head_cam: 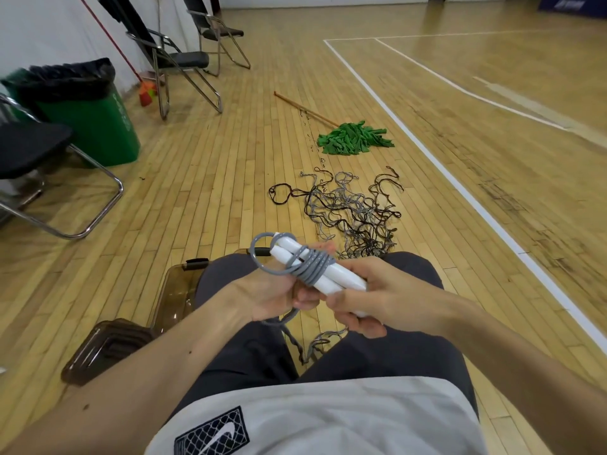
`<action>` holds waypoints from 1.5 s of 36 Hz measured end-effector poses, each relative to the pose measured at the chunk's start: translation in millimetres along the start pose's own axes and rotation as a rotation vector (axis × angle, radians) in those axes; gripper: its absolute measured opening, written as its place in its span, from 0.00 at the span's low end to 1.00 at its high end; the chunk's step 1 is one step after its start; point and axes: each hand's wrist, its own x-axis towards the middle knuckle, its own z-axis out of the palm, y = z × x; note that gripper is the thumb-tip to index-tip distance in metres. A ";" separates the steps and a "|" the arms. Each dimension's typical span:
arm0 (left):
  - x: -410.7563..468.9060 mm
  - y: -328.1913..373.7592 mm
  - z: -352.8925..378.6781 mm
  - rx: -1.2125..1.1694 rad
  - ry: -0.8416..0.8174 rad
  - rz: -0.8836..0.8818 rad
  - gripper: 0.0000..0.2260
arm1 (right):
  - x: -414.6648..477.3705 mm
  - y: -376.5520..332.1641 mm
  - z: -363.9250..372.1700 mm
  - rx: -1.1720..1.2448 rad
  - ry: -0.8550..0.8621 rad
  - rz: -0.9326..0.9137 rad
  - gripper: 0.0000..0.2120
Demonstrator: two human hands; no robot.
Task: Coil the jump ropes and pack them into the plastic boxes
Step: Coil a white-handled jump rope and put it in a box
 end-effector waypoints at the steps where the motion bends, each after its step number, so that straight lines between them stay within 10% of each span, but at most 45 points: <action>1: -0.5 2.4 7.1 0.030 0.023 0.015 0.15 | 0.1 0.4 -0.2 -0.006 0.010 0.000 0.13; 20: -9.6 -6.4 24.4 0.614 0.114 0.002 0.13 | 6.2 34.3 -26.4 -0.178 0.386 0.160 0.05; 32: -15.1 -1.6 23.8 1.525 0.240 0.039 0.07 | 10.6 54.3 -32.4 -0.539 0.513 0.288 0.08; 40: -8.0 14.2 31.6 1.854 0.223 0.188 0.10 | 17.2 42.2 -35.4 -0.631 0.381 0.481 0.13; 54: -8.5 65.1 38.7 1.660 -0.068 0.225 0.10 | 1.5 8.8 -20.4 -0.559 -0.004 0.539 0.13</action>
